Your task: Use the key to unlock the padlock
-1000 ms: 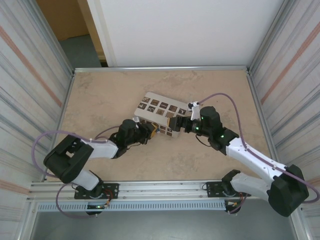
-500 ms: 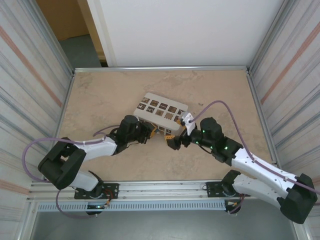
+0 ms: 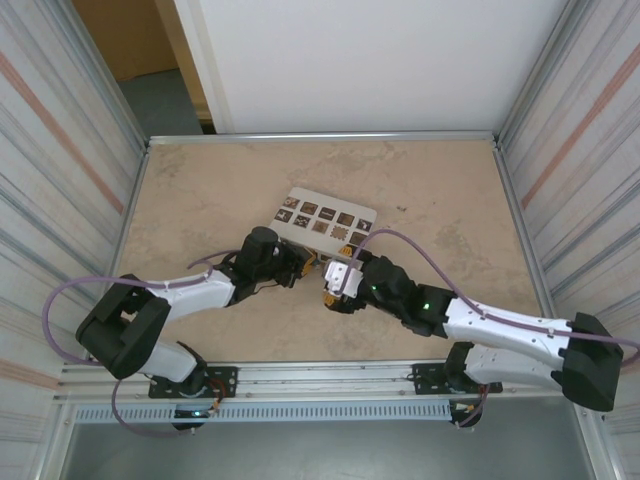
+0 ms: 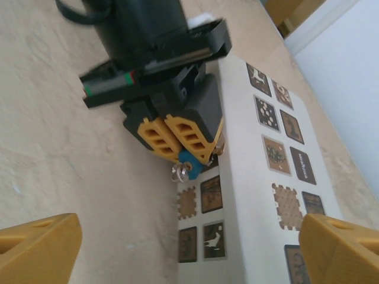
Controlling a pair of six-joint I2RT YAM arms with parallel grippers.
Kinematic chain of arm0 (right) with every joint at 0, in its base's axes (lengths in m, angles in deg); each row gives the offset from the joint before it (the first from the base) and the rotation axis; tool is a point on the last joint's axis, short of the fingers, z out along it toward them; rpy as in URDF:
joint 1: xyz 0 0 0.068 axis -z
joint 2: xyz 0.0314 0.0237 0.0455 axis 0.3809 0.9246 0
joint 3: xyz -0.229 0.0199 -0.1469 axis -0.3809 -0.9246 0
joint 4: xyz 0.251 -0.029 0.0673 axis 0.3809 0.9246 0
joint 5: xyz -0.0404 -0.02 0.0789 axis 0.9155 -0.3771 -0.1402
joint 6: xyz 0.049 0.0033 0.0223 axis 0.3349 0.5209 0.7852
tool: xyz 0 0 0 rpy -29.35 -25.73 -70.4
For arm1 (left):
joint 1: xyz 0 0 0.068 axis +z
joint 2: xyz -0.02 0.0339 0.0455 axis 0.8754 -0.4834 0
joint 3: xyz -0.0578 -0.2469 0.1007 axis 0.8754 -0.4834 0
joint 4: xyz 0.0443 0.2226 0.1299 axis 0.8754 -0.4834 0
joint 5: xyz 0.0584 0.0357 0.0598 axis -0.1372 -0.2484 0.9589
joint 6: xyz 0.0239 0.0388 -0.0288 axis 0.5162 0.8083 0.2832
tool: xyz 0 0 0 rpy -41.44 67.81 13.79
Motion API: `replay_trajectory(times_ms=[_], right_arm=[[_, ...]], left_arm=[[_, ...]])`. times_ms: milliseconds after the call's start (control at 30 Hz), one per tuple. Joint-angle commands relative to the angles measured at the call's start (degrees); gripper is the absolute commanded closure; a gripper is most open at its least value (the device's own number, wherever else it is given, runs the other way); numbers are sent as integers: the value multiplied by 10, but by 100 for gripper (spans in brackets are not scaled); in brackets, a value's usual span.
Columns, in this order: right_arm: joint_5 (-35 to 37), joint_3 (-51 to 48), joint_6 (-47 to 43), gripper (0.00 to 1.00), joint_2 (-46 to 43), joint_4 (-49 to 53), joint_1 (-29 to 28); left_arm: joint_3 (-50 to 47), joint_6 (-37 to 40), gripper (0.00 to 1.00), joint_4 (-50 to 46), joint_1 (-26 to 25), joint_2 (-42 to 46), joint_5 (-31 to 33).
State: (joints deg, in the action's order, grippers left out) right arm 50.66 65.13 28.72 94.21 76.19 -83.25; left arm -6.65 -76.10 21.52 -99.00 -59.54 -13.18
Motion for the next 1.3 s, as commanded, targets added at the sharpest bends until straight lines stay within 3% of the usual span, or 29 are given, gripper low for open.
replay_trajectory(times_ms=[0,600,1067,1267], right_arm=[[65,-6,-72,13,27,-53,-6],[50,29,-96,68,198,-173,-5],[52,38,-86,85,218,-186,7],[58,38,-80,86,228,-191,7]], left_arm=[[23,-8,100,12,-4,22,-12],[10,-8,100,21,-3,31,-7],[4,-8,100,27,-3,34,-8],[3,-11,100,29,-4,33,-9]])
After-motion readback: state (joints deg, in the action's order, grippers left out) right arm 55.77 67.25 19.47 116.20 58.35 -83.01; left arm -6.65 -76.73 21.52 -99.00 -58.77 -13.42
